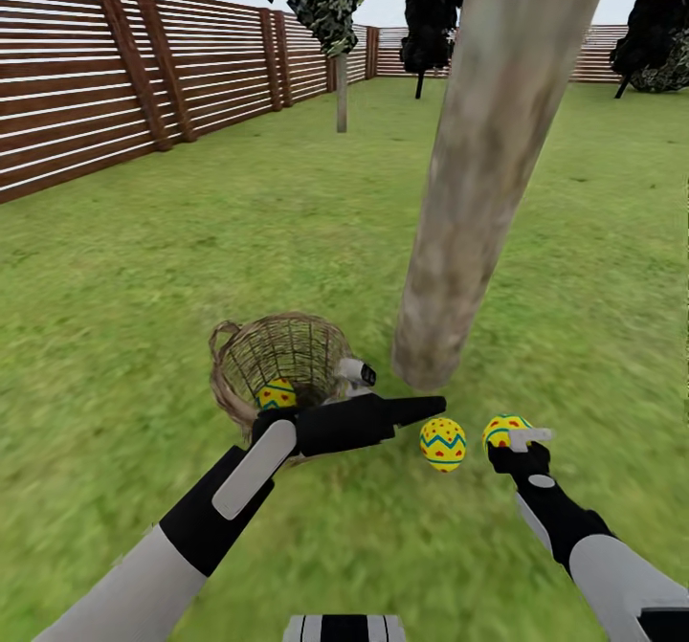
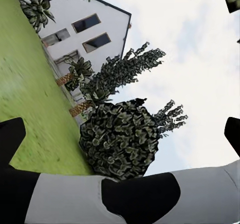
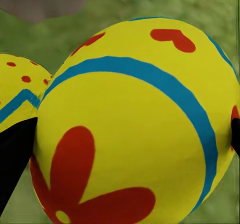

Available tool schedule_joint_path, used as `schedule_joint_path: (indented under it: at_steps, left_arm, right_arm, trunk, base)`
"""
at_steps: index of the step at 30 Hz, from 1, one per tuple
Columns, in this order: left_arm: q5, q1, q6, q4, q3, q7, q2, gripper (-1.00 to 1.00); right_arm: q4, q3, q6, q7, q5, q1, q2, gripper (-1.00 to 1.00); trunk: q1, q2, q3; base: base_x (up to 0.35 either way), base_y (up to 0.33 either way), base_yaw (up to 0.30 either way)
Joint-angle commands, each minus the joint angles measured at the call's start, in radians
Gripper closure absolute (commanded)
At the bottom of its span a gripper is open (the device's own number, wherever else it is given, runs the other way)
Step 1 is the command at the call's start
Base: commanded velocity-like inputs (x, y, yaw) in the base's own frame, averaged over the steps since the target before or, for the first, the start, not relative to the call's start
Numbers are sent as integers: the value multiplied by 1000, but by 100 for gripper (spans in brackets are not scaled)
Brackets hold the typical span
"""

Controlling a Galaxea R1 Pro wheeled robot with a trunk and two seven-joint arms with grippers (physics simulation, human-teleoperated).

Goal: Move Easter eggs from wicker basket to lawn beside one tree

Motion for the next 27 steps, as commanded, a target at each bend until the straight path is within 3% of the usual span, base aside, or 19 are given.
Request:
schedule_joint_path:
  at_steps: [1,9,13,17,24,26,27]
  left_arm:
    - [5,-1,6,1,-1,0,-2,-100]
    - [5,-1,5,1,-1,0,-2,-100]
    - [6,1,5,1,-2,0,-1,-100]
    - [5,4,5,1,-27,0,-2,-100]
    - [5,4,5,1,-28,0,-2,-100]
    - [5,4,5,1,-28,0,-2,-100]
    - [5,3,5,1,-28,0,-2,-100]
  right_arm:
    - [-3,6,-1,-7,2,0,-1,100]
    - [-5,6,-2,-13,3,0,1,100]
    - [-1,8,-1,-17,3,0,2,100]
    - [5,13,0,-17,3,0,3,100]
    - [7,14,0,-10,5,0,2,100]
    - [8,57,-1,-12,81,0,4,100]
    - [9,66,-1,-13,97,0,4,100]
  trunk:
    - [0,0,-1]
    - [0,0,-1]
    - [0,0,-1]
    - [2,-1,-16]
    - [5,-3,-43]
    - [6,-3,-51]
    - [6,-4,-55]
  base:
    - [164,-317,0]
    - [195,-297,148]
    - [53,-52,150]
    - [1,-1,2]
    - [0,0,0]
    - [0,0,0]
    - [0,0,0]
